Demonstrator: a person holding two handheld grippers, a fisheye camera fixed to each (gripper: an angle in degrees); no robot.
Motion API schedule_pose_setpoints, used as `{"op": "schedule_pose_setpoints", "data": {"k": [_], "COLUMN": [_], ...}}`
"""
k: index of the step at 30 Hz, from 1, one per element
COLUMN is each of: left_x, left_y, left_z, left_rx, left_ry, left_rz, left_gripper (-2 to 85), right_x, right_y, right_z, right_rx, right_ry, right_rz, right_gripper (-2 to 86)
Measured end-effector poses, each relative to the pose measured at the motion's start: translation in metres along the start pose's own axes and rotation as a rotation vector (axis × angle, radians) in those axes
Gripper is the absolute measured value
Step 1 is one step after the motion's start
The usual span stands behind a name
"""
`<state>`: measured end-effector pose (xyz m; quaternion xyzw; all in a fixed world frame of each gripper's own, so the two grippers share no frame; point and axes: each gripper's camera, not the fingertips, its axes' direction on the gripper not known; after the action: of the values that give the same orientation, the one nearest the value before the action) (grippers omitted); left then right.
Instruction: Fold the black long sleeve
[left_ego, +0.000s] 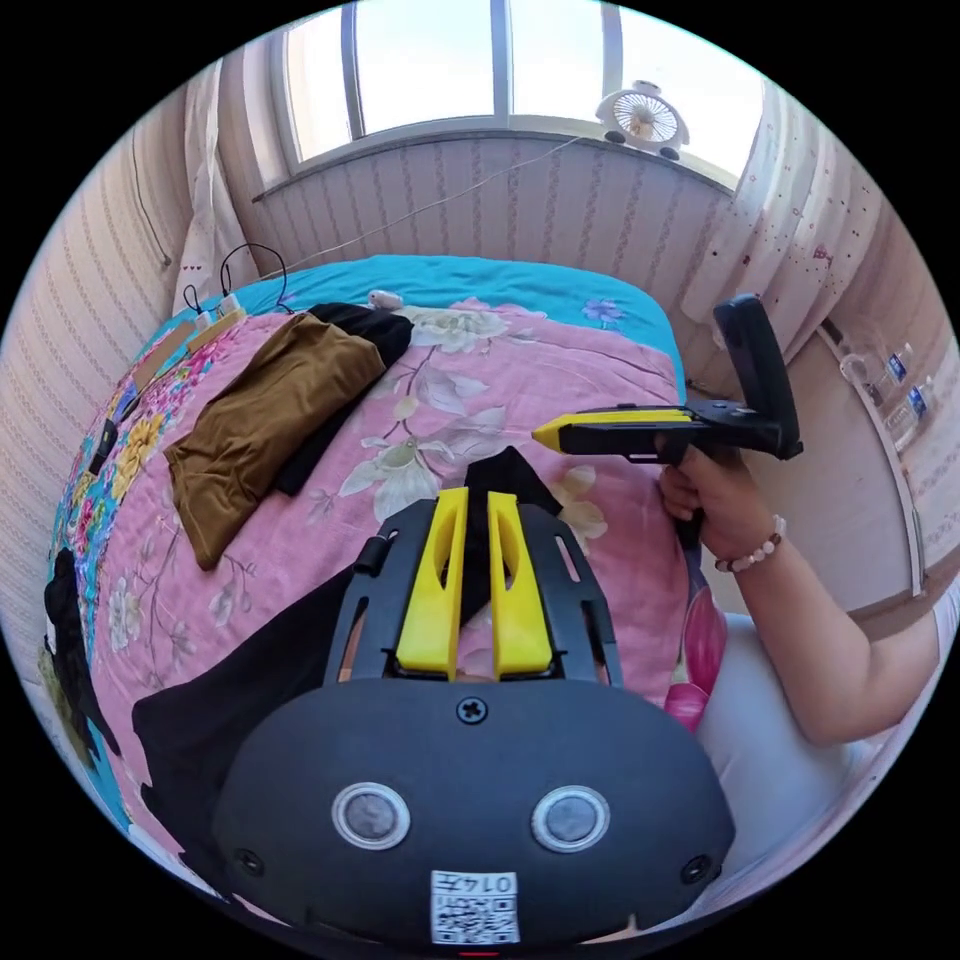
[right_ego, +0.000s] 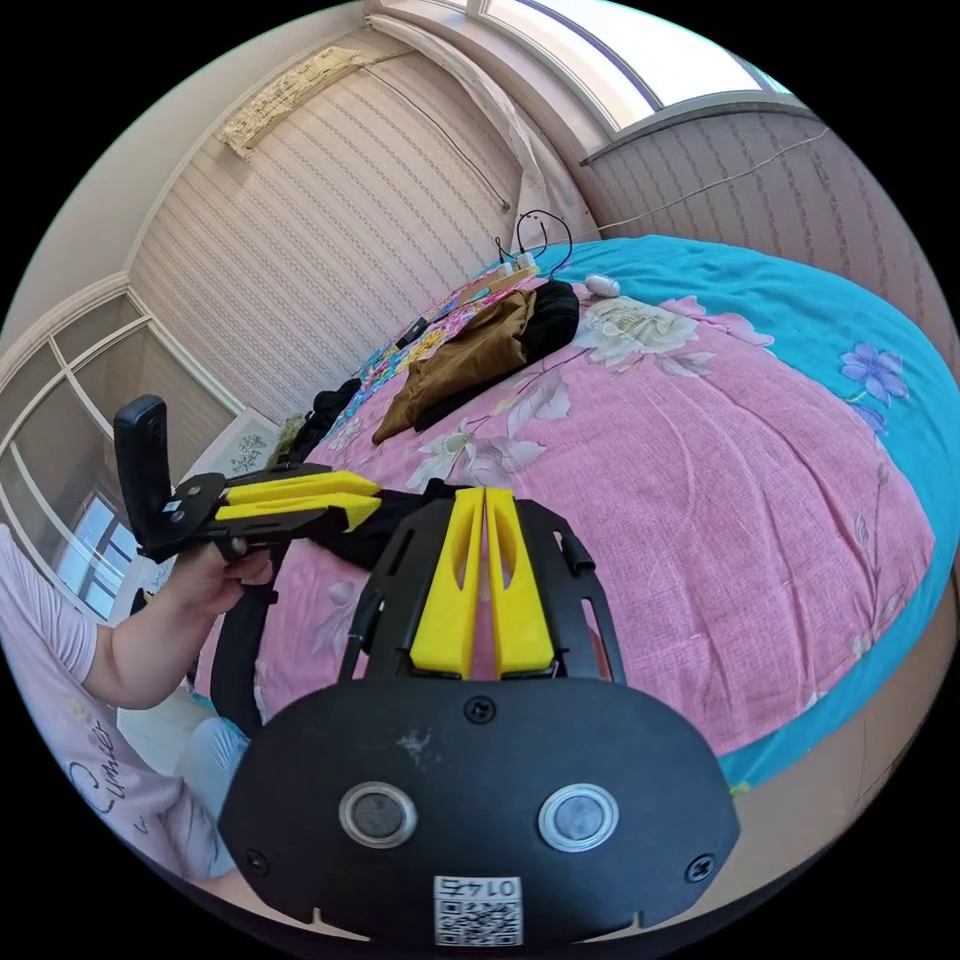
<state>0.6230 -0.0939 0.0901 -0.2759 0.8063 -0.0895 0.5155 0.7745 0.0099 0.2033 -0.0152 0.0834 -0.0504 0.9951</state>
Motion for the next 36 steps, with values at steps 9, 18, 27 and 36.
{"op": "schedule_pose_setpoints", "data": {"k": [9, 18, 27, 36], "left_x": [0.009, 0.029, 0.053, 0.04], "left_y": [-0.006, 0.003, 0.011, 0.009], "left_z": [0.008, -0.092, -0.143, -0.206], "left_rx": [-0.118, -0.058, -0.096, -0.096], "left_ry": [0.021, 0.084, 0.113, 0.128], "left_rz": [0.048, 0.135, 0.206, 0.217], "left_gripper": [0.3, -1.0, -1.0, 0.2], "right_x": [-0.025, -0.029, -0.042, -0.084], "right_y": [-0.01, -0.007, -0.001, 0.003], "right_z": [0.026, 0.012, 0.003, 0.012], "right_rx": [-0.129, -0.067, -0.113, -0.185], "right_ry": [0.069, -0.014, -0.084, -0.055], "right_rz": [-0.037, 0.021, 0.03, -0.005], "right_gripper": [1.9, 0.1, 0.0, 0.3]}}
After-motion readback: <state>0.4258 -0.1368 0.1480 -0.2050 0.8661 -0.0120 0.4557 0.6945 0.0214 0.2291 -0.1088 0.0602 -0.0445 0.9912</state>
